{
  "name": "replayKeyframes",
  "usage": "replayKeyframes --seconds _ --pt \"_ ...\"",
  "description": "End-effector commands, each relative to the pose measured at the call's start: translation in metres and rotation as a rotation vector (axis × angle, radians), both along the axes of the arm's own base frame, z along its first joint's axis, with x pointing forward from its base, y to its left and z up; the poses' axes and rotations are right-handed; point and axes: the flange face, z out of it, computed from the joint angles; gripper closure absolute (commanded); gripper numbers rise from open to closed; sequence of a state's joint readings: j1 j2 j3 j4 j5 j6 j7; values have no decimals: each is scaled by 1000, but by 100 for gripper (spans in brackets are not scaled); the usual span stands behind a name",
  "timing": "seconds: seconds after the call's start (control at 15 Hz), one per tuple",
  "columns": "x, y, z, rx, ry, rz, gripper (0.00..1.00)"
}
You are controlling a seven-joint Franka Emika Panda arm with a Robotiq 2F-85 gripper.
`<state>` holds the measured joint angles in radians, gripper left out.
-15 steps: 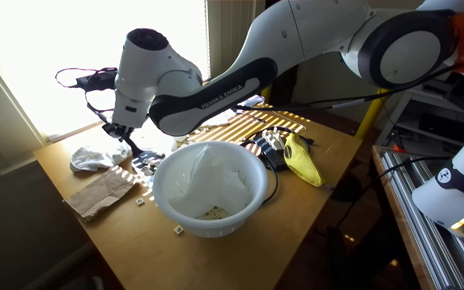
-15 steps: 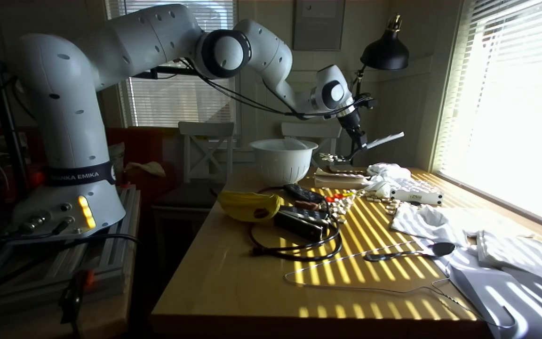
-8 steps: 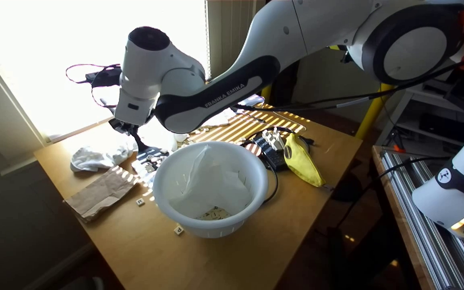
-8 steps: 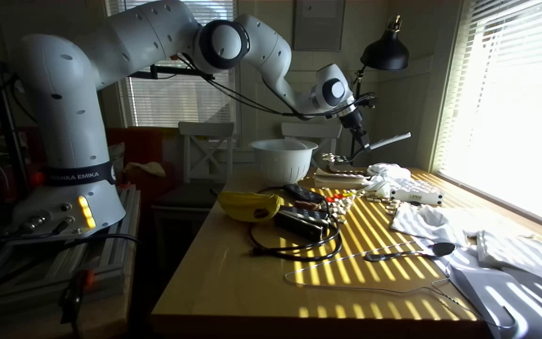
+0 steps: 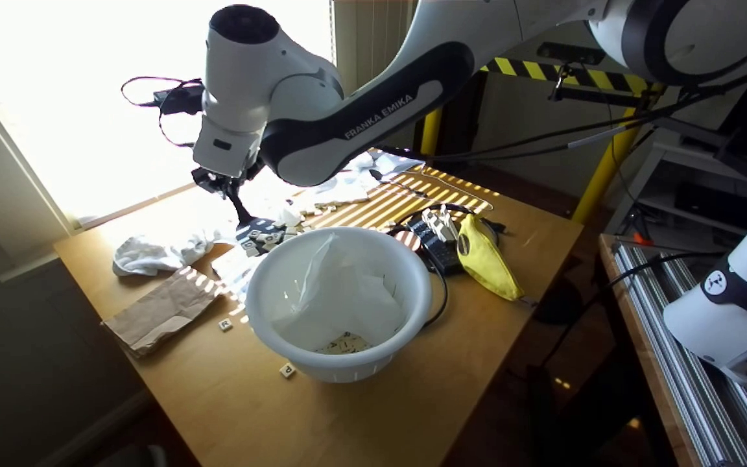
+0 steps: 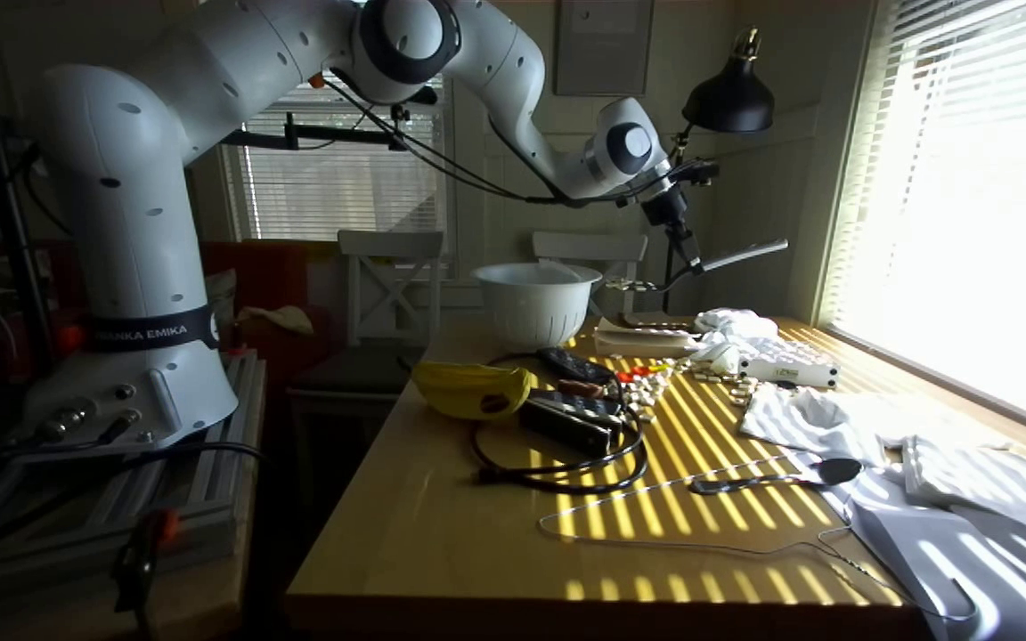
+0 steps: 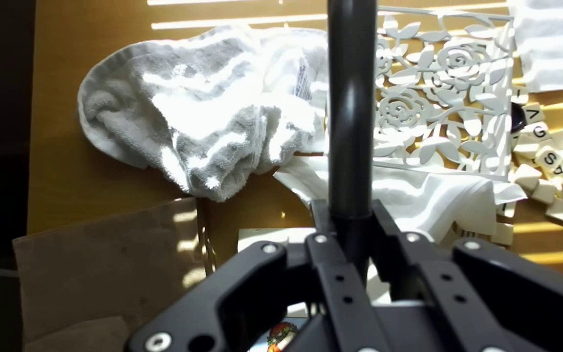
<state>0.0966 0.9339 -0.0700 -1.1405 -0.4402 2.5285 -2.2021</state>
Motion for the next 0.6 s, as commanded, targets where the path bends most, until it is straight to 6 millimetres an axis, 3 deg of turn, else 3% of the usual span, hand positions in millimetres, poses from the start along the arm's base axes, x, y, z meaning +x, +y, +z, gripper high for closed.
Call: replayKeyframes --seconds 0.0,0.53 --pt "-20 -5 23 -24 17 -52 94" --pt "-36 7 59 -93 28 -87 94"
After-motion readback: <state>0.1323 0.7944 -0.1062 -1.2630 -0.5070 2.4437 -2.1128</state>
